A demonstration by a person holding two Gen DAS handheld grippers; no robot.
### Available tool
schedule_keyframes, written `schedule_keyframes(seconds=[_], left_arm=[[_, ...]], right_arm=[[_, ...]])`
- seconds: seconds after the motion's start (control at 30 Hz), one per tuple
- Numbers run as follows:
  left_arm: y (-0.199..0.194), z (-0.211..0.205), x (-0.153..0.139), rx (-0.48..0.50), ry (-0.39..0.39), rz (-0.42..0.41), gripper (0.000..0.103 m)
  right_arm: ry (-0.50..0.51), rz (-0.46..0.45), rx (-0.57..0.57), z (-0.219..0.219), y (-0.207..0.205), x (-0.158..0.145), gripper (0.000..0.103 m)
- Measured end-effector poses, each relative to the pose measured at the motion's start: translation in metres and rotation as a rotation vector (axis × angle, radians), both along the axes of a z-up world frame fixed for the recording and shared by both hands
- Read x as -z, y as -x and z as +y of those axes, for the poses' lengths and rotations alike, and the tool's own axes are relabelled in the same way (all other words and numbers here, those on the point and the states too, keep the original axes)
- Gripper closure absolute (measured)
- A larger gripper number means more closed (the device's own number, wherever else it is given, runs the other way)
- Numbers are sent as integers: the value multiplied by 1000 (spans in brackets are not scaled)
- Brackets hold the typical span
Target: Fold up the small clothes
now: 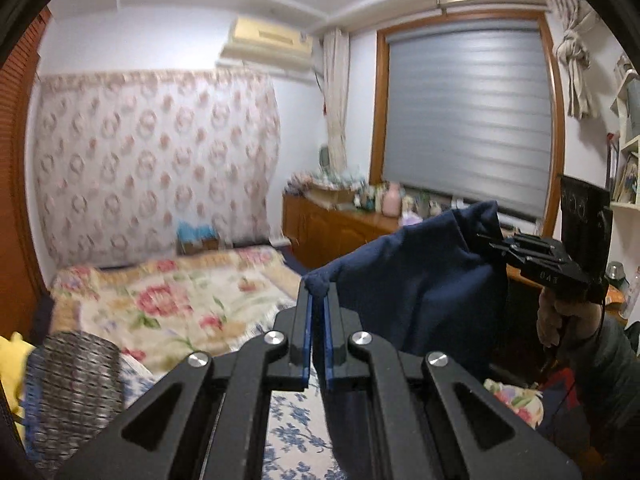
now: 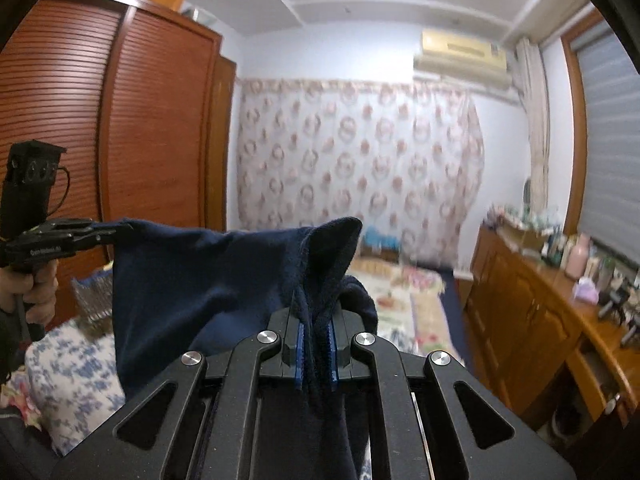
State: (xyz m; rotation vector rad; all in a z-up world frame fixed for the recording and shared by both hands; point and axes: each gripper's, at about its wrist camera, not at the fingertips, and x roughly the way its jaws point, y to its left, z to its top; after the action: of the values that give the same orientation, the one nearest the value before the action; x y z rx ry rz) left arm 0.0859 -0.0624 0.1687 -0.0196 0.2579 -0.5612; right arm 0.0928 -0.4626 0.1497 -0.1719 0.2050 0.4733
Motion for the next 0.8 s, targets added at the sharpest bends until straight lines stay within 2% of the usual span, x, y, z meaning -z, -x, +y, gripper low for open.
schedule_keyframes(seconds=[0.3, 0.47, 0.57, 0.67, 0.77, 0.8], left_arm=[[61, 66, -43, -64, 14, -140, 100], [68, 100, -48, -99, 28, -149, 100], [60, 109, -43, -117, 31, -135, 100], [34, 114, -29, -145, 14, -95, 100], [-16, 113, 1, -181, -44, -41, 97], [-47, 111, 21, -208, -78, 17, 94]], right_arm=[[-15, -124, -102, 36, 54, -46, 97], [-13, -126, -168, 52, 62, -53, 97], [-13, -104, -191, 63, 56, -51, 97], [6, -65, -184, 79, 34, -41, 97], [22, 21, -131, 99, -22, -12, 97], [47, 58, -96, 110, -50, 4, 96]])
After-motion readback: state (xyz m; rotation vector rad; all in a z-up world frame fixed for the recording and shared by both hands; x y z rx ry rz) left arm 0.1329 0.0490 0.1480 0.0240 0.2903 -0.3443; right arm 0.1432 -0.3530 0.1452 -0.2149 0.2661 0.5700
